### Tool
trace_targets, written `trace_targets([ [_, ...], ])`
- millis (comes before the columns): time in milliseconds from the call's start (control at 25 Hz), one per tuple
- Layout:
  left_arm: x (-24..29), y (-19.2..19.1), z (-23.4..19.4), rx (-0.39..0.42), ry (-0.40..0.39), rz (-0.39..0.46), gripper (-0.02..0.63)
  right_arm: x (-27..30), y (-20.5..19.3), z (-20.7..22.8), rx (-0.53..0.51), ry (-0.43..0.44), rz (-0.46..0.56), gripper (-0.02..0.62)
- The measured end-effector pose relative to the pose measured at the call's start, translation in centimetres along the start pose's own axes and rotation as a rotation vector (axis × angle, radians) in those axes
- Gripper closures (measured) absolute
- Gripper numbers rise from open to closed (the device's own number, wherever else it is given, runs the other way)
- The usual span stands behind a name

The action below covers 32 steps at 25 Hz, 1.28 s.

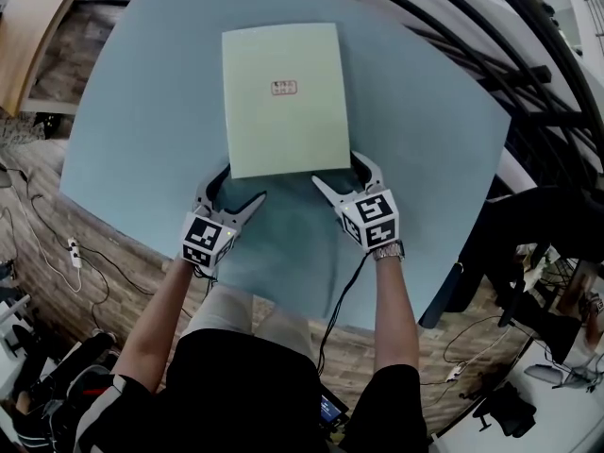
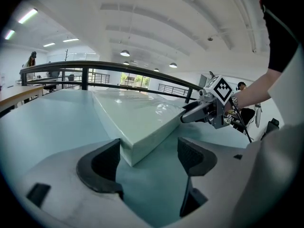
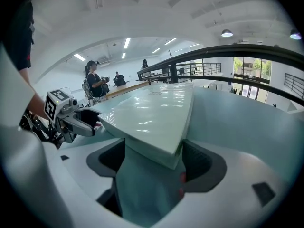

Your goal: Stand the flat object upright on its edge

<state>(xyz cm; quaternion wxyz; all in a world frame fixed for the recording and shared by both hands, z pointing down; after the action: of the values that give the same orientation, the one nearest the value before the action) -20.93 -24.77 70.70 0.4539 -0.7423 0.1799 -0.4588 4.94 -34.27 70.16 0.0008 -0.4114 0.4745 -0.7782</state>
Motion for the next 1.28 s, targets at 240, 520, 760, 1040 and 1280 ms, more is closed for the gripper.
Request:
trace_targets([
  [240, -0.3, -0.2, 0.8, 0.013, -0.017, -0.023, 0.247, -1.1, -0.5, -0.7, 0.025, -0.024, 0.003, 0.247],
  [520, -1.1, 0.0, 2.0, 0.018, -0.078, -0.043, 0.247, -3.1, -1.6, -1.4, 0.054, -0.041, 0.004, 0.247],
  [760, -1.7, 0.0, 2.8, 0.020, -0.104, -0.049, 0.247, -4.8, -2.7, -2.7, 0.084, -0.067, 0.007, 0.247],
  [1040, -1.6, 0.1, 4.2, 0.028, -0.123, -0.034, 0.247, -6.9, -4.7, -3.5, 0.098, -0.096, -0.004, 0.247],
  [1280, -2.5, 0.5, 5.7, 0.048, -0.136, -0.020, 0.247, -9.0, -5.8, -5.0, 0.123, -0.127, 0.014, 0.247],
])
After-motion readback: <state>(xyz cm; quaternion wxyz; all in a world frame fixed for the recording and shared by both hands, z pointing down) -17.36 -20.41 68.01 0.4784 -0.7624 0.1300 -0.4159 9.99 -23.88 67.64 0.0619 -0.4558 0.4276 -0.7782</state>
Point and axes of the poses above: the fingertips, and each gripper's own axes: x forward along the fingers, z to its right, y out of its top, the point moved 9 cm from there along -x, backward along the fingers, and after that the axes turned 1 degree about x, right-handed, at the moved point
